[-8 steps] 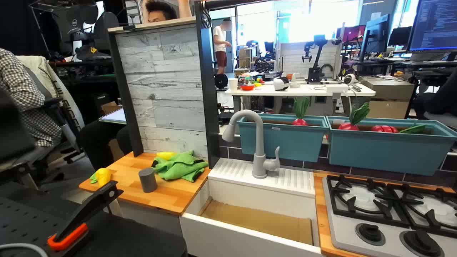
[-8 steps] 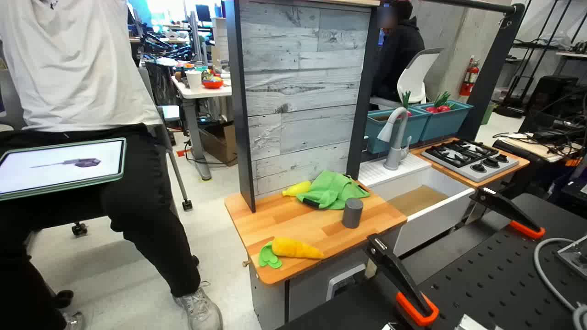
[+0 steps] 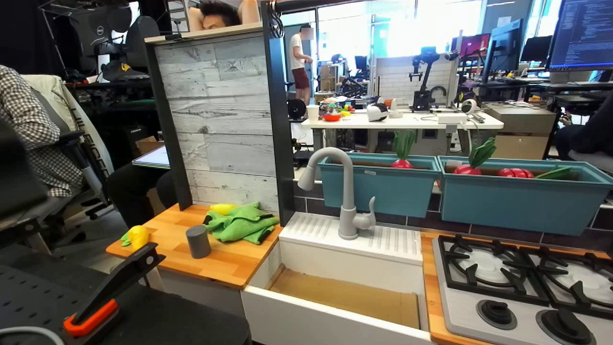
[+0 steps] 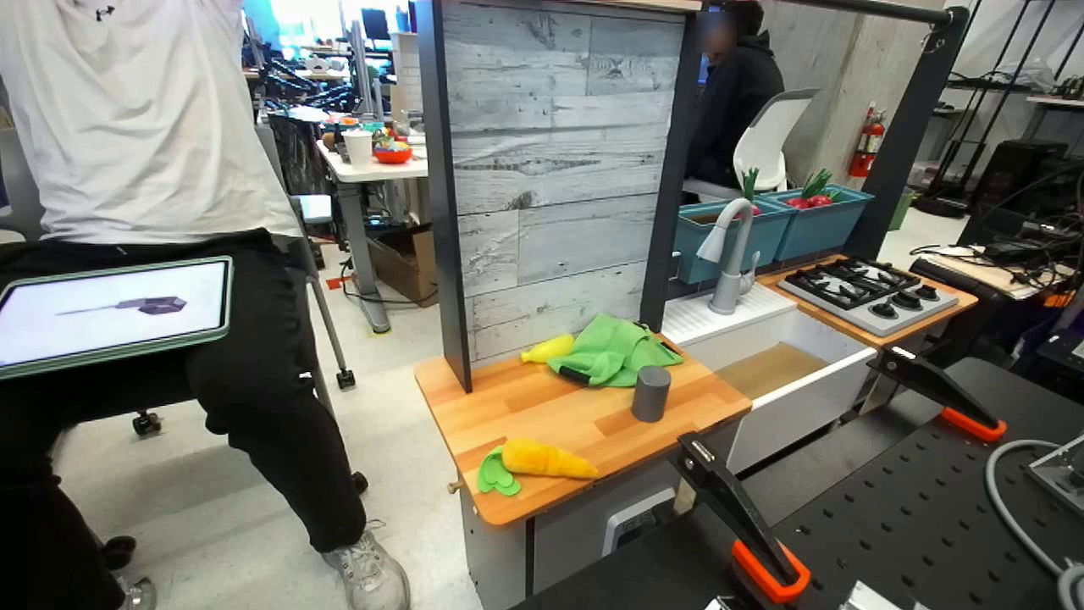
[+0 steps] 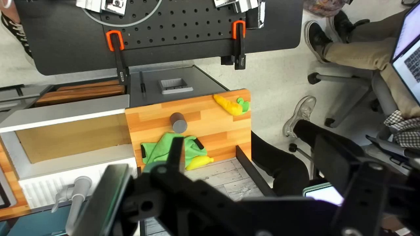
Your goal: Move the green towel to the left
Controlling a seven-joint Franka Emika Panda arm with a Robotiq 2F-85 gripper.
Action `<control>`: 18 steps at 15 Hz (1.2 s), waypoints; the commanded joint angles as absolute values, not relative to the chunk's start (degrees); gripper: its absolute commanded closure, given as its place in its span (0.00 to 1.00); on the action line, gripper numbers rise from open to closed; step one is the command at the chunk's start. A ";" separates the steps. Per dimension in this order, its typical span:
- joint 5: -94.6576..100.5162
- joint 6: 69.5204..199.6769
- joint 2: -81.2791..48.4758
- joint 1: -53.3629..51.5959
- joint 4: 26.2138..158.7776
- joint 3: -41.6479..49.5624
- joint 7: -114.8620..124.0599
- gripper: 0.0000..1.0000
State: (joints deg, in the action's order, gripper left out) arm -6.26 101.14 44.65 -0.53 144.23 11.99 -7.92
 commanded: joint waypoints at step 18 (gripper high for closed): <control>-7.33 122.45 24.06 2.13 144.94 10.50 -6.96 0.00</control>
State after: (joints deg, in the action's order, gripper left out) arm -6.26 116.01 32.21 1.10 146.49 11.62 -7.44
